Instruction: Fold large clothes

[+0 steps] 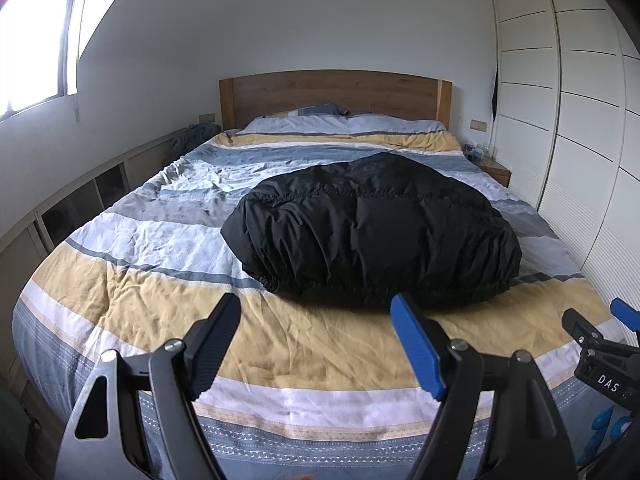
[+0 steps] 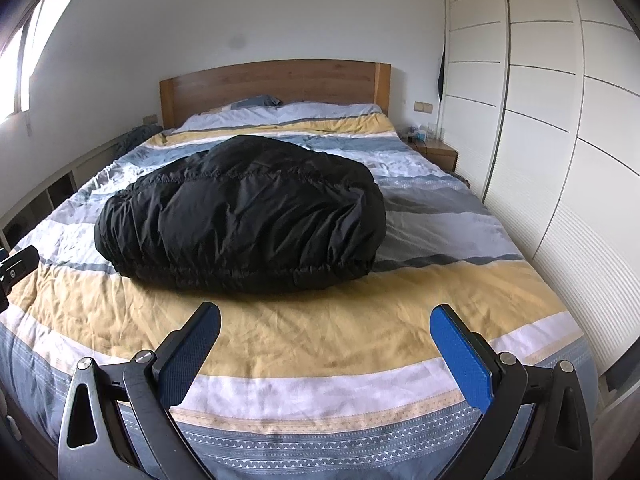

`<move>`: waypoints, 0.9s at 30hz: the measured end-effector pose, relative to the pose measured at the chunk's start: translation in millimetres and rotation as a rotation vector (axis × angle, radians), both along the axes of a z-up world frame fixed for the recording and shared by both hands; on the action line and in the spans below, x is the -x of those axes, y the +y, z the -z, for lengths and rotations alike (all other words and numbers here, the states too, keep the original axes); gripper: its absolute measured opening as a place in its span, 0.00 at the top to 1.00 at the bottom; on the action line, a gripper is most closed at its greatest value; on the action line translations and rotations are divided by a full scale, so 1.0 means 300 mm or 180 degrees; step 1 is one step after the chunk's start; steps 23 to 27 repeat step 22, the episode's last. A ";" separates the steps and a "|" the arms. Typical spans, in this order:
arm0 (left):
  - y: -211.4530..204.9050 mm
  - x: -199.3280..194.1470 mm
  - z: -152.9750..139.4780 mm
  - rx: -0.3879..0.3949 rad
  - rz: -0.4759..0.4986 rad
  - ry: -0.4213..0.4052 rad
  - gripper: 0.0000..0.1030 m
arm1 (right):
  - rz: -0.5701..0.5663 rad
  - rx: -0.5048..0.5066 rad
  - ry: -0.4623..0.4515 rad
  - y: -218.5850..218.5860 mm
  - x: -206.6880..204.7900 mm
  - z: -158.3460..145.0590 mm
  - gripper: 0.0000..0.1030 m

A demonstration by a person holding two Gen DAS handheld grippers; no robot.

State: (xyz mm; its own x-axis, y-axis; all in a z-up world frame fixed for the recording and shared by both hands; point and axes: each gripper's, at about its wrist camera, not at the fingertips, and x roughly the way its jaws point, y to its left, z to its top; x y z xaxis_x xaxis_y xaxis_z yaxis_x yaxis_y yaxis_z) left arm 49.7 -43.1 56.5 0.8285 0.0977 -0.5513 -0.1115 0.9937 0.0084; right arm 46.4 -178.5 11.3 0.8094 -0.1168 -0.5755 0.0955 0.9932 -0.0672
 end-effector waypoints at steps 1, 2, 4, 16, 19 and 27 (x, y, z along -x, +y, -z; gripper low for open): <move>0.002 -0.003 0.003 -0.0001 -0.0001 0.0005 0.26 | 0.0006 -0.0003 0.0007 -0.003 -0.002 0.004 0.00; 0.003 -0.003 0.007 -0.0002 -0.0005 0.0005 0.26 | 0.0010 -0.0004 0.0014 -0.005 -0.003 0.007 0.00; 0.007 -0.007 0.014 -0.0008 -0.0022 0.0010 0.26 | 0.0014 -0.0001 0.0025 -0.006 -0.005 0.012 0.00; 0.025 -0.017 0.054 -0.0044 -0.0092 0.0045 0.26 | 0.0061 0.0010 0.0059 -0.019 -0.017 0.032 0.00; 0.028 -0.023 0.063 -0.0037 -0.0087 0.0077 0.26 | 0.0062 0.0013 0.0059 -0.020 -0.018 0.032 0.00; 0.029 -0.026 0.074 -0.0043 -0.0072 0.0111 0.26 | 0.0066 0.0010 0.0058 -0.023 -0.020 0.033 0.00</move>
